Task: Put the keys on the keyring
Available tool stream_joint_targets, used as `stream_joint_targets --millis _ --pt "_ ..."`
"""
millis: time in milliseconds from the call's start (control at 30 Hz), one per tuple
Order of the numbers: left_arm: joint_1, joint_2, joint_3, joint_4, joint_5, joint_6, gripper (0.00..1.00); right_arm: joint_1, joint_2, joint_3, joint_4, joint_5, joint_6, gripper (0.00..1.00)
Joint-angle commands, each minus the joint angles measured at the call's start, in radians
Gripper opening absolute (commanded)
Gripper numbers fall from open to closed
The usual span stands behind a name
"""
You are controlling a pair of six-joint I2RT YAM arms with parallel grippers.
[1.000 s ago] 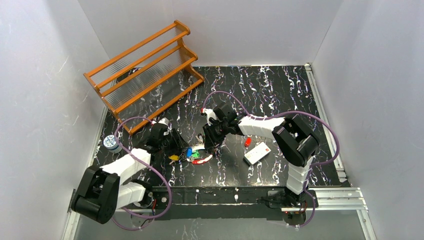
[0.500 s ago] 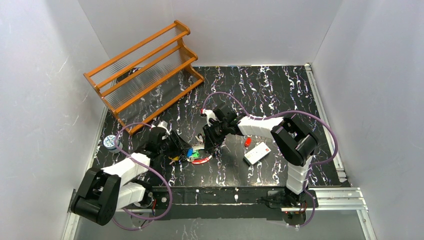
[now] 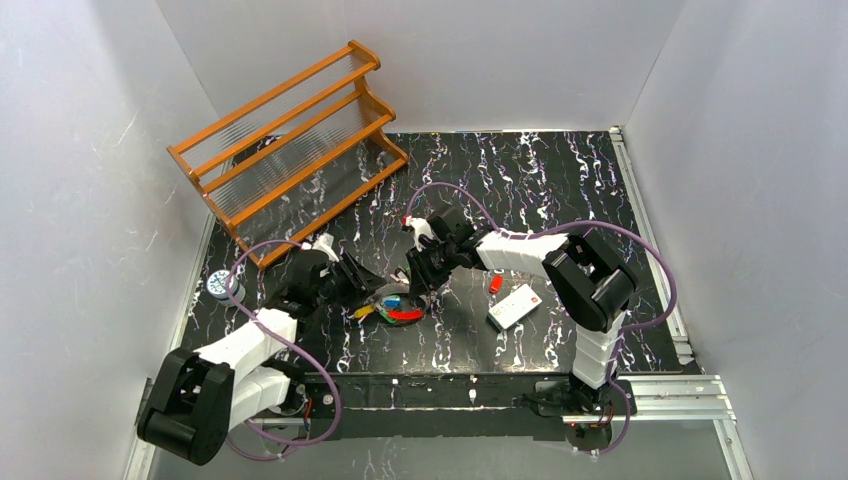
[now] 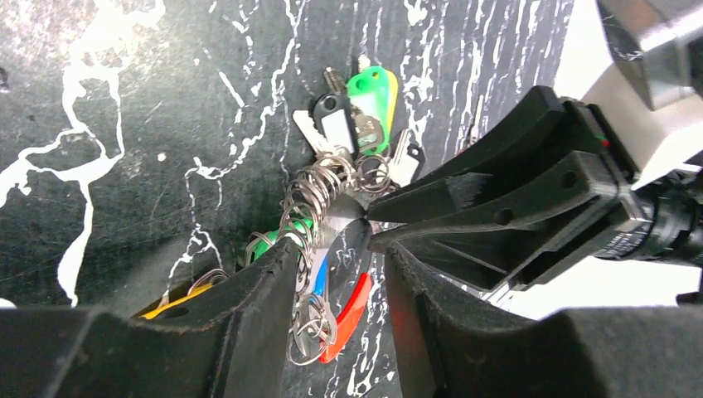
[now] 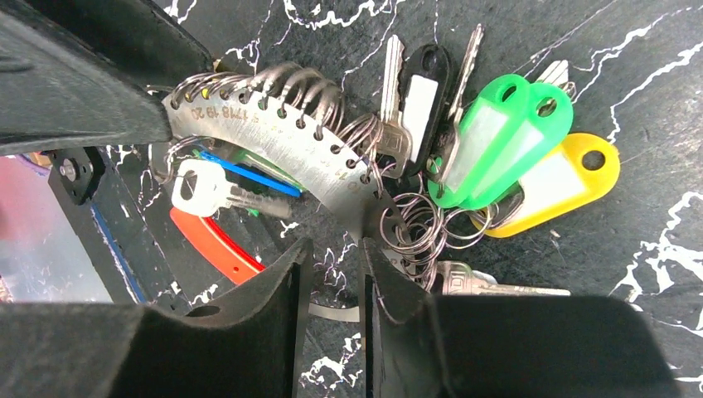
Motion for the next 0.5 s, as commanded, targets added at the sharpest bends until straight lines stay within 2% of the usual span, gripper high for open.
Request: stream_joint_targets --millis 0,300,467 --pt "-0.005 -0.062 0.009 0.042 0.013 -0.006 0.41 0.007 -0.005 0.026 0.02 -0.004 0.0 0.35" --pt "-0.004 -0.129 0.081 -0.242 -0.15 0.162 0.43 0.007 -0.03 0.03 0.017 0.019 -0.014 0.4" --pt "-0.004 -0.099 0.09 -0.321 -0.197 0.201 0.43 0.007 -0.039 0.022 0.02 0.024 -0.017 0.42"
